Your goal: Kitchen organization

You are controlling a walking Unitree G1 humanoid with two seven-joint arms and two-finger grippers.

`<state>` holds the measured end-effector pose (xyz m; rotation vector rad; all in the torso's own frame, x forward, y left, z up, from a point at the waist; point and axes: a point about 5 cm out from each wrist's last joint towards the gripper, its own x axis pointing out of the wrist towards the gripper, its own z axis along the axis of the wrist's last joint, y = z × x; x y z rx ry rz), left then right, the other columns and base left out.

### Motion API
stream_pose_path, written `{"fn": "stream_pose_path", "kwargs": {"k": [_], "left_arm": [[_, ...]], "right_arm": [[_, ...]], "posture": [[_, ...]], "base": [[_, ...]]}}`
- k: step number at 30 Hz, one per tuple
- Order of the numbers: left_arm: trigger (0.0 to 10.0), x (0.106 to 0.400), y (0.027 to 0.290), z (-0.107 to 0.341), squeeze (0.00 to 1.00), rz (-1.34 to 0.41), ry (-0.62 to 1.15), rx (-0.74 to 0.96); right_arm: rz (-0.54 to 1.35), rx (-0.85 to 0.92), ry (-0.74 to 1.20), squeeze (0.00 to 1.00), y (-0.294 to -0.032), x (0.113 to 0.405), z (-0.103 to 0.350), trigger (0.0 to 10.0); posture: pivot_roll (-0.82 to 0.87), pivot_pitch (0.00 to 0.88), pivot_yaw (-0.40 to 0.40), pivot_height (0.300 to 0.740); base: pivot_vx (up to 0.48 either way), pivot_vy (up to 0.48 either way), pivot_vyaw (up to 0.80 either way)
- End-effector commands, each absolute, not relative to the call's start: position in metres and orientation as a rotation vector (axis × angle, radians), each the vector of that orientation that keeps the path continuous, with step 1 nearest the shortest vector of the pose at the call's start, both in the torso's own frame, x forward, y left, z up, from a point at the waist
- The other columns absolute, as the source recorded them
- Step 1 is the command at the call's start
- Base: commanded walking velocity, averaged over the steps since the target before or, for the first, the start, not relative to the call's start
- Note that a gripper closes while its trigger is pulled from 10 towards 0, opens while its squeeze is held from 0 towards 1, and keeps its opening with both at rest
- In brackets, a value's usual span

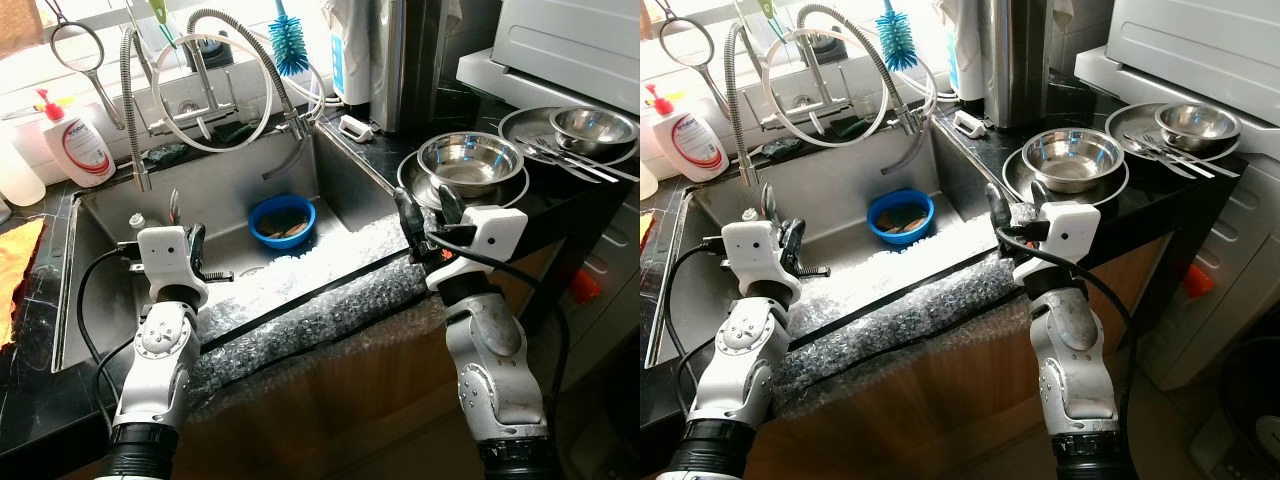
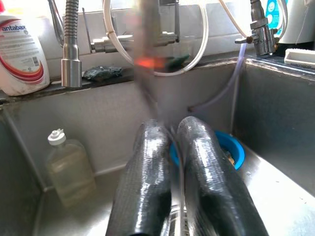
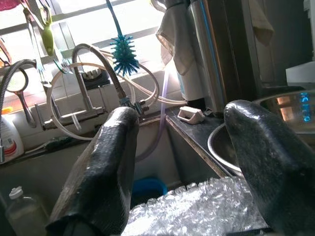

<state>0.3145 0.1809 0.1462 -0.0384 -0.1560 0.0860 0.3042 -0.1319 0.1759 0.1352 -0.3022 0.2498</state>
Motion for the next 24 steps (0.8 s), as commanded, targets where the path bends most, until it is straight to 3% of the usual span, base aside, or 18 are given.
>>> {"fn": "stream_pose_path", "kwargs": {"k": [1, 14, 15, 16, 24], "left_arm": [[10.0, 0.315, 0.186, 0.145, 1.00, 0.102, -0.151, -0.033], [10.0, 0.314, 0.183, 0.151, 1.00, 0.103, -0.187, -0.045], [10.0, 0.314, 0.183, 0.153, 0.83, 0.101, -0.200, -0.048], [10.0, 0.314, 0.182, 0.156, 0.00, 0.094, -0.227, -0.045], [10.0, 0.309, 0.176, 0.172, 0.00, 0.069, -0.328, 0.018]], "right_arm": [[0.264, 0.126, -0.300, 0.00, -0.126, 0.307, 0.177, 10.0], [0.269, 0.119, -0.289, 0.00, -0.125, 0.309, 0.176, 10.0], [0.269, 0.119, -0.290, 0.00, -0.125, 0.310, 0.176, 10.0], [0.269, 0.120, -0.292, 0.00, -0.125, 0.310, 0.176, 10.0], [0.241, 0.106, -0.289, 0.00, -0.127, 0.311, 0.174, 10.0]], "posture": [[-0.20, 0.000, 0.145, 0.740], [-0.21, 0.000, 0.142, 0.740], [-0.21, 0.000, 0.142, 0.740], [-0.21, 0.000, 0.142, 0.740], [-0.20, 0.000, 0.143, 0.740]], "base": [[0.000, 0.000, 0.00], [0.000, 0.000, 0.00], [0.000, 0.000, 0.00], [0.000, 0.000, 0.00], [0.000, 0.000, 0.00]]}}
